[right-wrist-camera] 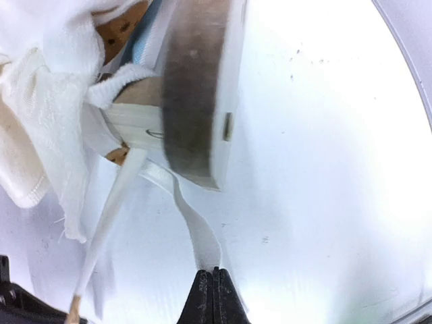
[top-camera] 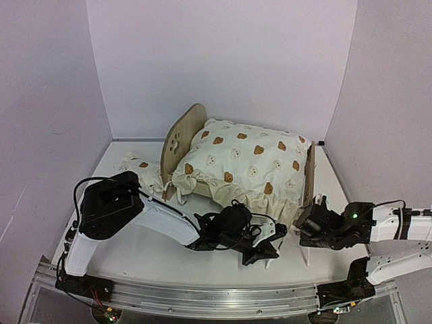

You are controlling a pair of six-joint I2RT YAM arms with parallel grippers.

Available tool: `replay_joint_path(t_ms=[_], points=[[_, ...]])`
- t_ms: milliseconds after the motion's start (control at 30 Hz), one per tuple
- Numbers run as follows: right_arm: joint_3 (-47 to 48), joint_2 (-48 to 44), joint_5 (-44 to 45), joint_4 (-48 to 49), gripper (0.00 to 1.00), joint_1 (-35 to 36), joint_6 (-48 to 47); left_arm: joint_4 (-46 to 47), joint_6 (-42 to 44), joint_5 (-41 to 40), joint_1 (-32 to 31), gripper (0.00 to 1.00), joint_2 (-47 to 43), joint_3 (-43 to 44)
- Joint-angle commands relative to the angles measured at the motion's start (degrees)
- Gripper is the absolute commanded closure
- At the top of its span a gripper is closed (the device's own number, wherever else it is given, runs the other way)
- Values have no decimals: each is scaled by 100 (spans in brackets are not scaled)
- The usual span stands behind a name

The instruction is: Set up the pet bed

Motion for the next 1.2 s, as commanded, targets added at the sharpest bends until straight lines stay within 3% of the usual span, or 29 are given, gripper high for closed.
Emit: replay_joint_path(t_ms=[0, 67, 200, 300, 433, 533, 600, 667, 867, 1033, 1167], points=[[-144, -657, 448, 65, 100, -28, -757, -85, 206, 59, -202, 100, 206, 360], [-187, -802, 574, 136, 100, -32, -909, -166, 266, -224, -206, 94, 169, 380], [-294, -1142, 529, 430, 100, -30, -1306, -313, 411, -1075, -193, 62, -138, 435], [-414, -1471, 317, 693, 100, -36, -1663, -315, 61, -1095, -115, 55, -145, 788], [-494, -1783, 131, 772, 100, -40, -1775, -315, -438, -1215, -98, 56, 259, 1549], [-593, -1991, 93, 787, 100, -40, -1755, -315, -351, -894, -110, 63, 627, 2014], [-627, -2120, 73, 788, 100, -41, -1732, -317, -258, -668, -110, 75, 941, 2299], [-642, -2252, 26, 803, 100, -37, -1731, -315, -251, -614, -98, 77, 1147, 2528], [-730, -2462, -116, 853, 100, -38, -1788, -315, -133, -1724, -66, 83, 1404, 2833], [-646, -2500, -93, 884, 100, -41, -1938, -319, -282, -2651, -27, 81, 1337, 2685], [-634, -2499, -97, 919, 100, -37, -1994, -259, -352, -2687, -27, 80, 1191, 2523]])
